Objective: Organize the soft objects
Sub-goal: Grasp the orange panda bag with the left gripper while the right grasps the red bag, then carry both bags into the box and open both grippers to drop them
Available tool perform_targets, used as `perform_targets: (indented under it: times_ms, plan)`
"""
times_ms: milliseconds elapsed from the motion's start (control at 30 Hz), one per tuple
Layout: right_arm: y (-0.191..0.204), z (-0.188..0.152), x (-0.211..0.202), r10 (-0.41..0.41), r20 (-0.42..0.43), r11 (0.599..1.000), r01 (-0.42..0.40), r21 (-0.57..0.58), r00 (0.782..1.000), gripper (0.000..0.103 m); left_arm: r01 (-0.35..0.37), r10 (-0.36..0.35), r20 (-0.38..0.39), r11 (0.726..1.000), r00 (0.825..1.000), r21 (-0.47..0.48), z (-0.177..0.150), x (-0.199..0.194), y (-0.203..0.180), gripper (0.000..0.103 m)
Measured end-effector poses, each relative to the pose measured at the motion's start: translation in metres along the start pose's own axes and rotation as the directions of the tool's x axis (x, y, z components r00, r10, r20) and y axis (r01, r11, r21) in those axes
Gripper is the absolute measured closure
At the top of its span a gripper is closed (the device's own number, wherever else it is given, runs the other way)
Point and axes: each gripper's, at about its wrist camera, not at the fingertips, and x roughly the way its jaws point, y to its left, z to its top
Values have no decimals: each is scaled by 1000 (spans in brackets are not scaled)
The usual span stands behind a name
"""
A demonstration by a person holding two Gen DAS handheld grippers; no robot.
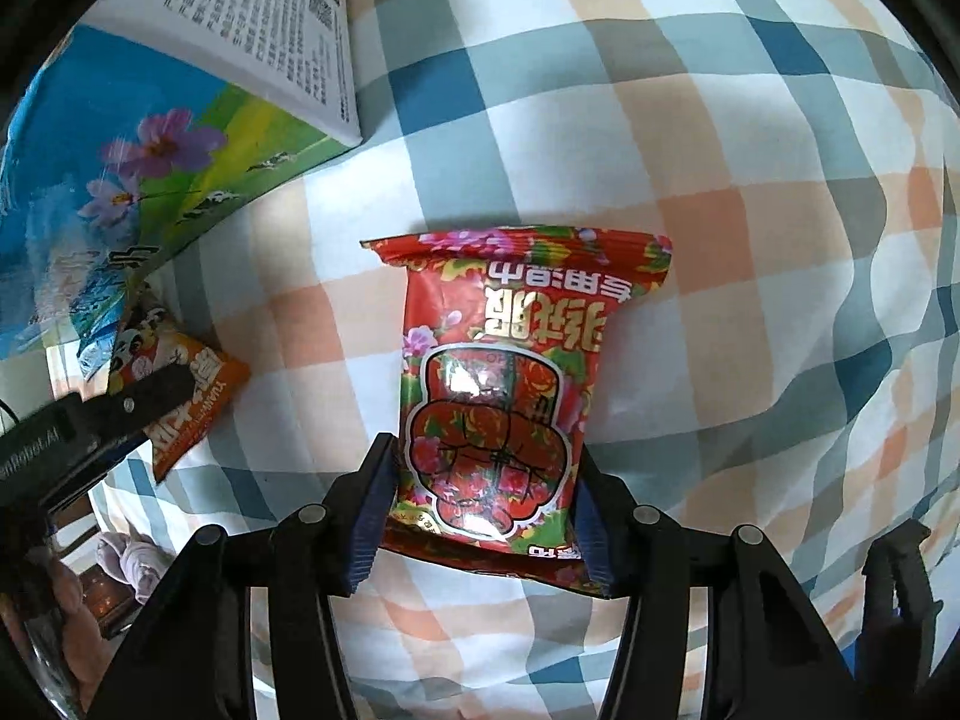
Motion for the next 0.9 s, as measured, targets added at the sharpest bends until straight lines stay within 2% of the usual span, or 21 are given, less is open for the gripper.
perform_targets:
  times_ms: [167, 267, 333, 400, 467, 500, 633, 767, 900]
  plan:
    - [15, -15, 4, -8, -30, 998, 6, -56, 1000, 50, 1, 0, -34, 999, 999, 51, -33, -8, 18, 77]
    - [28, -32, 8, -17, -63, 993, 9, -118, 998, 50, -23, 27, -63, 998, 998, 53, -51, -6, 32, 75]
    - [35, -40, 13, -34, -79, 988, 21, -155, 996, 50, -23, 23, -100, 1000, 995, 3, -56, -2, 47, 73]
    - [42, -45, 17, -66, -64, 982, 54, -179, 996, 49, 44, -56, -127, 995, 990, -93, -57, -1, 62, 72]
    - [47, -45, 18, -77, -52, 981, 66, -182, 996, 47, 79, -97, -117, 986, 988, -146, -58, -8, 69, 70]
    - [48, -48, 19, -72, -49, 982, 62, -178, 996, 42, 91, -108, -101, 983, 989, -162, -60, -13, 68, 69]
    - [48, -51, 15, -55, -28, 987, 50, -150, 998, 31, 62, -72, -57, 983, 996, -170, -58, -29, 67, 48]
    - [47, -52, 12, -60, -16, 991, 57, -121, 998, 30, 31, -45, -84, 985, 995, -170, -37, -24, 80, 47]
    - [53, -28, 13, -72, -17, 992, 70, -107, 997, 30, -50, 35, -124, 991, 992, -123, -27, -3, 76, 47]
